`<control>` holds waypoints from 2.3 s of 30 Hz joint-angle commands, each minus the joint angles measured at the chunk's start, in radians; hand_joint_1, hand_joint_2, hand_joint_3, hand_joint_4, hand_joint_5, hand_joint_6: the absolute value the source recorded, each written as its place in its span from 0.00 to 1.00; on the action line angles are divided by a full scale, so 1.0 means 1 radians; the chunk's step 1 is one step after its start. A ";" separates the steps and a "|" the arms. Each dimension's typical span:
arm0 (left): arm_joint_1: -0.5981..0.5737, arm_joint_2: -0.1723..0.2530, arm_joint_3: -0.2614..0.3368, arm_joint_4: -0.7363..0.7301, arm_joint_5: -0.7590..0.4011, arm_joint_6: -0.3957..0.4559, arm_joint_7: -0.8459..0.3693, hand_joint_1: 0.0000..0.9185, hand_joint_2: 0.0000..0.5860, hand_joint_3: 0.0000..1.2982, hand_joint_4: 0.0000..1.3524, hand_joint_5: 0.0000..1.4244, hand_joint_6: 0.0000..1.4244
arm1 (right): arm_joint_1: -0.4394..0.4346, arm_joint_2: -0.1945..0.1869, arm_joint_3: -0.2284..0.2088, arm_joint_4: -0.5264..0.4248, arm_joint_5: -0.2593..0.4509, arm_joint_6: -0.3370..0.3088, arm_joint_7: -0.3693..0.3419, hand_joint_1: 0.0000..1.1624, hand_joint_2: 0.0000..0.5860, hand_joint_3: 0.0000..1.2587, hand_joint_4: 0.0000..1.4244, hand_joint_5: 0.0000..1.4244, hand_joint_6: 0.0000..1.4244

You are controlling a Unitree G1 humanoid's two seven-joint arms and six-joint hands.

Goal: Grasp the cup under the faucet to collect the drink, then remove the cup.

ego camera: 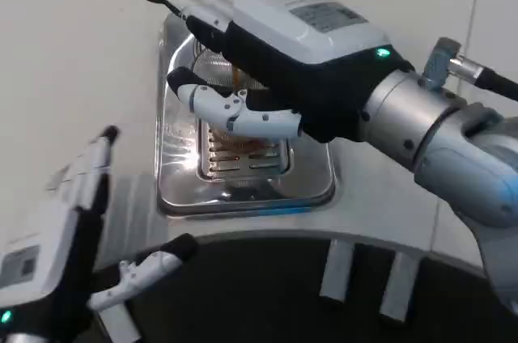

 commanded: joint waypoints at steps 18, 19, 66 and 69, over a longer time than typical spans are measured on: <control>-0.237 -0.030 -0.053 0.261 -0.053 -0.108 0.066 0.18 0.06 0.00 0.00 0.00 0.01 | 0.031 0.040 -0.004 0.011 0.001 -0.027 0.109 0.00 0.95 0.02 0.00 0.00 0.00; -0.245 -0.031 -0.055 0.270 -0.052 -0.112 0.070 0.18 0.06 0.00 0.00 0.00 0.01 | 0.029 0.042 -0.006 0.014 0.001 -0.028 0.110 0.00 0.95 0.02 0.00 0.00 0.00; -0.425 -0.060 -0.165 0.435 -0.062 -0.095 0.087 0.10 0.05 0.00 0.00 0.02 0.01 | 0.780 0.010 -0.561 -0.406 0.031 -0.125 -0.177 0.20 0.99 0.00 0.00 0.00 0.00; -0.441 -0.068 -0.162 0.446 -0.067 -0.093 0.089 0.10 0.05 0.00 0.00 0.00 0.00 | 0.896 0.006 -0.589 -0.402 0.016 -0.214 -0.217 0.32 0.92 0.00 0.00 0.00 0.00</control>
